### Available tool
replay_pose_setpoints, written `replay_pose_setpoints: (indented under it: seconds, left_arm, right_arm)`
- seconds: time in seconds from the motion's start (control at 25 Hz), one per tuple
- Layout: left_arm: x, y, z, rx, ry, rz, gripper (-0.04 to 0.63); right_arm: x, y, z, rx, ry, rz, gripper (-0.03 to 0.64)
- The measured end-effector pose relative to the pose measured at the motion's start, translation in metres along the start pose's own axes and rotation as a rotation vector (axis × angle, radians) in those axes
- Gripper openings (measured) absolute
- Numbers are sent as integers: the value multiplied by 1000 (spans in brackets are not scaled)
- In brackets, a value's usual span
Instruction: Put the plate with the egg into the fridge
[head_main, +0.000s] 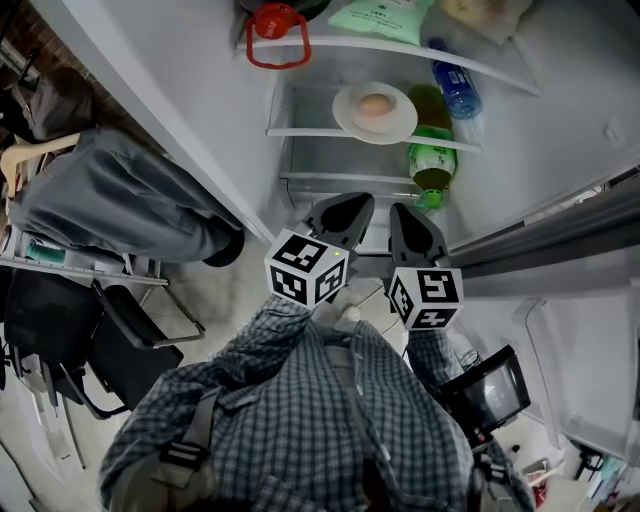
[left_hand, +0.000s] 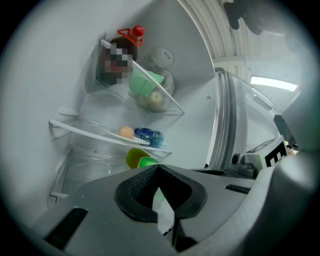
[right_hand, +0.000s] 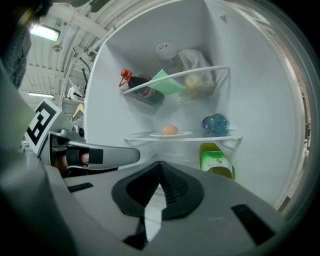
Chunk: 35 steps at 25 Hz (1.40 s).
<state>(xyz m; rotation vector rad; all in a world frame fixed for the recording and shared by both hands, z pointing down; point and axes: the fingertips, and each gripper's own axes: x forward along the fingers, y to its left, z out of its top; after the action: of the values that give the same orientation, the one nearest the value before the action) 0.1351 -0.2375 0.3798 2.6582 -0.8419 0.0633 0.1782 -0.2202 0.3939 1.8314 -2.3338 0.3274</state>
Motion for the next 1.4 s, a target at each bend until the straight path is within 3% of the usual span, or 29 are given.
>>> replay_pose_setpoints:
  seconds: [0.64,0.84,1.4]
  left_arm:
    - [-2,-2,1,-19,-11,-2,6]
    - [-1,-2,-1,-59,-6,-13,8]
    - [0,-3,-1,-57,-5,-17,8]
  right_arm:
    - [-2,4,1,6,-11,5,6]
    - [-2,3,-2,8,4,3,6]
    - [-1,4,-4,0,19,12,6]
